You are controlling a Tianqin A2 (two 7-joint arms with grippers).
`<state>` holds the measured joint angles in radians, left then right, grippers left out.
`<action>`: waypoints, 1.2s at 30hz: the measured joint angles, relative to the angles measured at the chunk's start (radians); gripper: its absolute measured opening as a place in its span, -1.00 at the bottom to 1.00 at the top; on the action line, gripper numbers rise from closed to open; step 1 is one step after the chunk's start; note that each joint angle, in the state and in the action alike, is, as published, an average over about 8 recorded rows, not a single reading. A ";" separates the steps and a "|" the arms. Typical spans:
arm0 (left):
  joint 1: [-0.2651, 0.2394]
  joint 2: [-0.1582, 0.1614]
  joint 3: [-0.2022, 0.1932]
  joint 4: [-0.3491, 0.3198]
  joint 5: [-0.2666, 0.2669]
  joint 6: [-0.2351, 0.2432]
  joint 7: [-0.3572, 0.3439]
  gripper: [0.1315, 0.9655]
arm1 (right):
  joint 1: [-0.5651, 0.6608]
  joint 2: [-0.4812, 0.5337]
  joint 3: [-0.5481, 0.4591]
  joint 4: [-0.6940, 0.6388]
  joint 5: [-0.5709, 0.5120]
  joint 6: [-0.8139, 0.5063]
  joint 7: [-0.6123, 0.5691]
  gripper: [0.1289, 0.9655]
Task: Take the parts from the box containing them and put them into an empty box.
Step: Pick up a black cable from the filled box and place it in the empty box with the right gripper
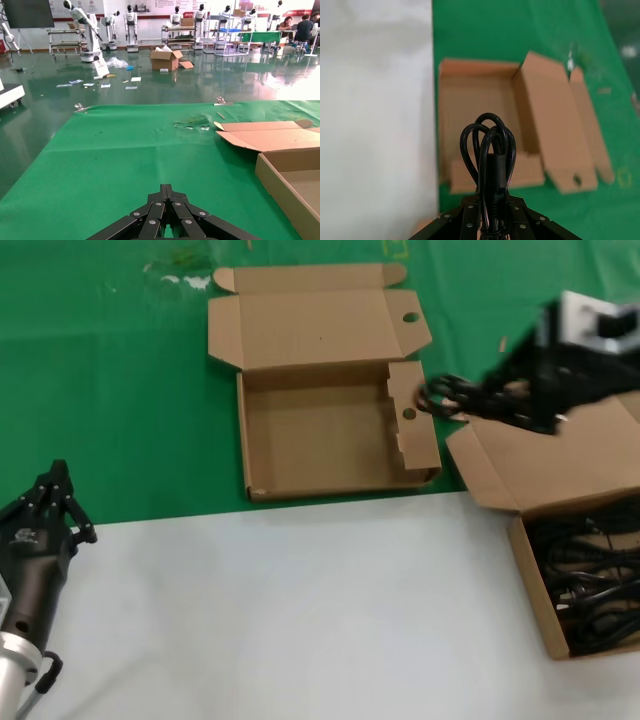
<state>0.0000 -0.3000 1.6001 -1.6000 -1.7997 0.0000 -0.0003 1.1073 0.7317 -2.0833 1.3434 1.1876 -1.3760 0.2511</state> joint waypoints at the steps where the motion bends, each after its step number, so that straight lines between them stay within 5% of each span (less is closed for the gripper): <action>1: 0.000 0.000 0.000 0.000 0.000 0.000 0.000 -0.98 | 0.015 -0.026 -0.009 -0.020 -0.008 0.011 -0.005 -0.82; 10: 0.000 0.000 0.000 0.000 0.000 0.000 0.000 -0.98 | 0.119 -0.255 -0.082 -0.290 -0.056 0.139 -0.108 -0.82; 23: 0.000 0.000 0.000 0.000 0.000 0.000 0.000 -0.98 | 0.252 -0.553 -0.116 -0.849 -0.042 0.367 -0.379 -0.82; 36: 0.000 0.000 0.000 0.000 0.000 0.000 0.000 -0.98 | 0.361 -0.713 -0.054 -1.264 0.043 0.511 -0.641 -0.78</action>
<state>0.0000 -0.3000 1.6001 -1.6000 -1.7997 0.0000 -0.0003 1.4682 0.0183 -2.1368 0.0797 1.2306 -0.8646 -0.3900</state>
